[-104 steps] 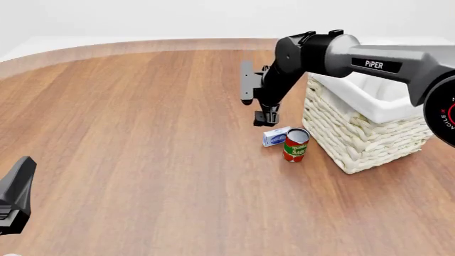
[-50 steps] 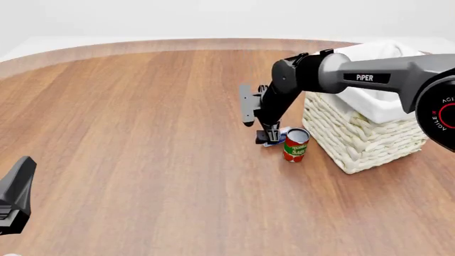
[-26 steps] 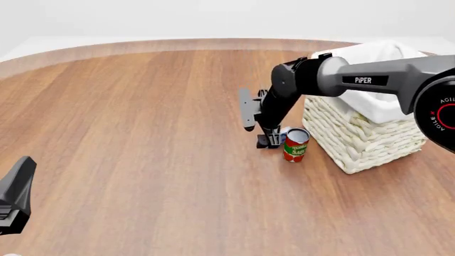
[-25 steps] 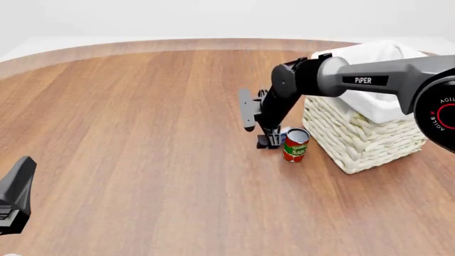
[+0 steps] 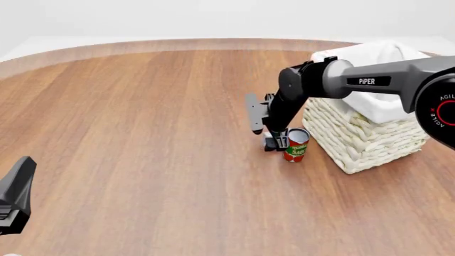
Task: Pick up the alphabet soup and the cream cheese box, and put them in the basket.
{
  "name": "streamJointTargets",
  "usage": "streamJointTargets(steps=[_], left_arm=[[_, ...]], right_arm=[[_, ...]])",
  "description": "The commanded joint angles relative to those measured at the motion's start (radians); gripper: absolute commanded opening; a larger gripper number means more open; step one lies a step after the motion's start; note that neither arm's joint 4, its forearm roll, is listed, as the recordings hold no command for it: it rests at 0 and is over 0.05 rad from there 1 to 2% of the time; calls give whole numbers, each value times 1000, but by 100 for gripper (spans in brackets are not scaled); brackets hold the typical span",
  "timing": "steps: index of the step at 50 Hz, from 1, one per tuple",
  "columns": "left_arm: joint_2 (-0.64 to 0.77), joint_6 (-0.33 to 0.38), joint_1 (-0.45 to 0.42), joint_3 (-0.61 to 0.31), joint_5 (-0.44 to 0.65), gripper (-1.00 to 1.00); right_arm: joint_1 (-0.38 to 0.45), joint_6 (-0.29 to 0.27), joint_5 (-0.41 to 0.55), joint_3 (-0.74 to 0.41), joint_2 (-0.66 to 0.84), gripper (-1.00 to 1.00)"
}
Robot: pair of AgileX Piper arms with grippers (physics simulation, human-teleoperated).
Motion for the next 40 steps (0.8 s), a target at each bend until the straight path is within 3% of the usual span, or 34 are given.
streamJointTargets(steps=[1, 24, 25, 40], left_arm=[[0, 0, 0, 0, 0, 100], [0, 0, 0, 0, 0, 100], [0, 0, 0, 0, 0, 100], [0, 0, 0, 0, 0, 100]], right_arm=[[-16, -12, -3, 6, 4, 100], [1, 16, 4, -4, 23, 100], [1, 17, 4, -4, 23, -100], [8, 21, 2, -4, 16, -100]])
